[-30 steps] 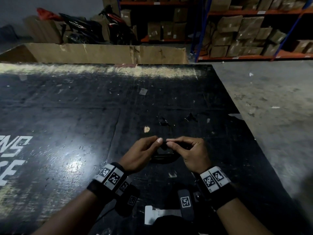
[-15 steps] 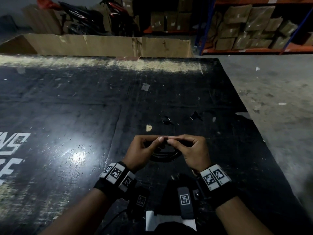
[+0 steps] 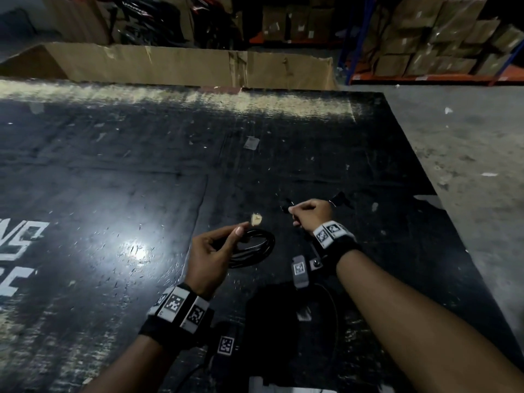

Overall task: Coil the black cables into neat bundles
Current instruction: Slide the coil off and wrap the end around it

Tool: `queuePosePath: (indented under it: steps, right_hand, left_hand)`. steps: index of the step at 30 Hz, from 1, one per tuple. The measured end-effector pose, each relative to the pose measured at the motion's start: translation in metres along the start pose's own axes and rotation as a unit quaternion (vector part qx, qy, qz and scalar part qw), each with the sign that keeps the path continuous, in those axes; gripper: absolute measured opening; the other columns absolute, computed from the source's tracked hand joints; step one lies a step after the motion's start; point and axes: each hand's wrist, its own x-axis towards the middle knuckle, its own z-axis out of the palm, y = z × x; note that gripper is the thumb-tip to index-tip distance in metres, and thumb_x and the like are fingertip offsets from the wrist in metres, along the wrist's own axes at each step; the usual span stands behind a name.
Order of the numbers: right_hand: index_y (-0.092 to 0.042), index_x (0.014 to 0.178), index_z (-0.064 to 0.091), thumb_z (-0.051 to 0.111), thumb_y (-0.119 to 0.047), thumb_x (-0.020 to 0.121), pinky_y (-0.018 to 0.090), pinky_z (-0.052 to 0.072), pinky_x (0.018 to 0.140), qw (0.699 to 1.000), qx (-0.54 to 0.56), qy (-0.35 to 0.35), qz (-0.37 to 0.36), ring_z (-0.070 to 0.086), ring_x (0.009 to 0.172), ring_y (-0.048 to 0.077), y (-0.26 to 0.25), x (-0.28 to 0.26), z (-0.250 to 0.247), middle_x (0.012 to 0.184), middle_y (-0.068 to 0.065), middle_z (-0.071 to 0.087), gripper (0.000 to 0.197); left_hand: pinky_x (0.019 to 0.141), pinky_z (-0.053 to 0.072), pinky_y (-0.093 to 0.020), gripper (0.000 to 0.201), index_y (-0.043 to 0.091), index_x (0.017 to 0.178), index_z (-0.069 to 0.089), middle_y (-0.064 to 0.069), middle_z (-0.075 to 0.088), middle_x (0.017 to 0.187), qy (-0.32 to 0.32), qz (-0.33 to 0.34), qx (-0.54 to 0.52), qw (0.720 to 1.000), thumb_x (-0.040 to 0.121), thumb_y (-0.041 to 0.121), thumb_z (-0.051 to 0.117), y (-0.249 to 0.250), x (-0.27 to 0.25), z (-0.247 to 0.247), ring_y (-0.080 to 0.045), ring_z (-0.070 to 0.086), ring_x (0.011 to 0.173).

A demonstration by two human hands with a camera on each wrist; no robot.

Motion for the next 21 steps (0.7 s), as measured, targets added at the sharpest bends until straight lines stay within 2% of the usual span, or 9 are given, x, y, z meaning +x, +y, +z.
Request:
queuePosePath:
  steps: [3, 6, 9, 10, 12, 13, 15, 19, 21]
  right_hand:
    - [-0.016, 0.075, 0.066, 0.088, -0.027, 0.067, 0.034, 0.062, 0.065, 0.999, -0.032, 0.01, 0.012, 0.074, 0.06, 0.021, -0.004, 0.021, 0.019, 0.07, 0.006, 0.076, 0.026]
    - [-0.012, 0.062, 0.063, 0.087, -0.032, 0.058, 0.044, 0.064, 0.077, 0.998, -0.06, 0.014, 0.033, 0.077, 0.076, 0.03, 0.004, 0.048, 0.034, 0.078, 0.011, 0.078, 0.031]
    - [-0.01, 0.092, 0.075, 0.075, -0.026, 0.077, 0.033, 0.059, 0.086, 0.997, -0.059, -0.021, 0.039, 0.074, 0.096, 0.029, 0.011, 0.063, 0.039, 0.104, 0.008, 0.078, 0.022]
    - [-0.01, 0.097, 0.075, 0.072, -0.018, 0.082, 0.034, 0.06, 0.083, 0.998, -0.053, -0.015, 0.028, 0.073, 0.092, 0.029, 0.008, 0.059, 0.039, 0.107, 0.012, 0.077, 0.017]
    - [-0.013, 0.076, 0.074, 0.075, -0.008, 0.077, 0.041, 0.063, 0.074, 0.997, -0.077, 0.014, -0.007, 0.072, 0.072, 0.028, 0.003, 0.045, 0.038, 0.087, 0.018, 0.079, 0.005]
    - [-0.015, 0.068, 0.071, 0.077, -0.007, 0.074, 0.045, 0.064, 0.071, 0.996, -0.073, 0.041, -0.027, 0.072, 0.064, 0.027, 0.002, 0.042, 0.037, 0.074, 0.015, 0.077, 0.011]
    - [-0.012, 0.068, 0.068, 0.078, -0.005, 0.075, 0.047, 0.064, 0.068, 0.995, -0.051, 0.048, -0.071, 0.074, 0.06, 0.025, -0.003, 0.028, 0.032, 0.066, 0.014, 0.074, 0.014]
    - [-0.01, 0.075, 0.06, 0.068, 0.009, 0.086, 0.029, 0.063, 0.059, 0.983, 0.056, -0.017, -0.174, 0.077, 0.061, 0.019, -0.02, -0.022, 0.003, 0.077, 0.02, 0.071, 0.023]
    - [-0.005, 0.079, 0.06, 0.065, 0.013, 0.087, 0.025, 0.062, 0.064, 0.967, 0.099, -0.057, -0.229, 0.079, 0.068, 0.02, -0.028, -0.061, -0.015, 0.08, 0.019, 0.07, 0.02]
  left_hand:
    - [0.057, 0.05, -0.012, 0.016, 0.009, 0.106, 0.078, 0.008, 0.081, 0.074, 0.026, -0.007, -0.002, 1.0, 0.096, 0.004, 0.066, -0.002, 0.003, -0.007, 0.005, 0.065, 0.058]
    - [0.058, 0.051, -0.015, 0.015, 0.009, 0.104, 0.08, 0.001, 0.082, 0.078, 0.044, -0.016, -0.004, 0.999, 0.094, 0.006, 0.069, -0.003, 0.005, -0.011, 0.0, 0.065, 0.06]
    - [0.059, 0.051, -0.018, 0.013, 0.015, 0.1, 0.082, -0.016, 0.081, 0.085, 0.055, -0.021, -0.002, 0.998, 0.092, 0.01, 0.072, -0.003, 0.007, -0.013, -0.007, 0.061, 0.061]
    - [0.059, 0.051, -0.018, 0.013, 0.015, 0.099, 0.082, -0.019, 0.08, 0.087, 0.057, -0.023, -0.004, 0.998, 0.092, 0.011, 0.072, -0.002, 0.007, -0.013, -0.007, 0.06, 0.061]
    - [0.059, 0.052, -0.018, 0.012, 0.014, 0.099, 0.081, -0.023, 0.079, 0.089, 0.059, -0.028, -0.01, 0.998, 0.092, 0.01, 0.072, 0.0, 0.007, -0.013, -0.009, 0.061, 0.063]
    - [0.059, 0.052, -0.017, 0.012, 0.013, 0.099, 0.081, -0.027, 0.077, 0.091, 0.062, -0.03, -0.012, 0.998, 0.092, 0.009, 0.071, 0.001, 0.007, -0.014, -0.012, 0.061, 0.064]
    - [0.059, 0.052, -0.016, 0.012, 0.009, 0.1, 0.08, -0.036, 0.074, 0.093, 0.069, -0.028, -0.012, 0.997, 0.092, 0.007, 0.071, 0.003, 0.008, -0.014, -0.014, 0.06, 0.064]
    - [0.057, 0.05, -0.014, 0.011, 0.004, 0.101, 0.078, -0.041, 0.07, 0.091, 0.082, -0.029, -0.018, 0.996, 0.094, 0.005, 0.069, 0.004, 0.009, -0.014, -0.002, 0.058, 0.057]
    - [0.057, 0.05, -0.015, 0.011, 0.007, 0.1, 0.078, -0.039, 0.07, 0.09, 0.091, -0.033, -0.029, 0.995, 0.095, 0.006, 0.068, 0.003, 0.009, -0.014, -0.002, 0.058, 0.057]
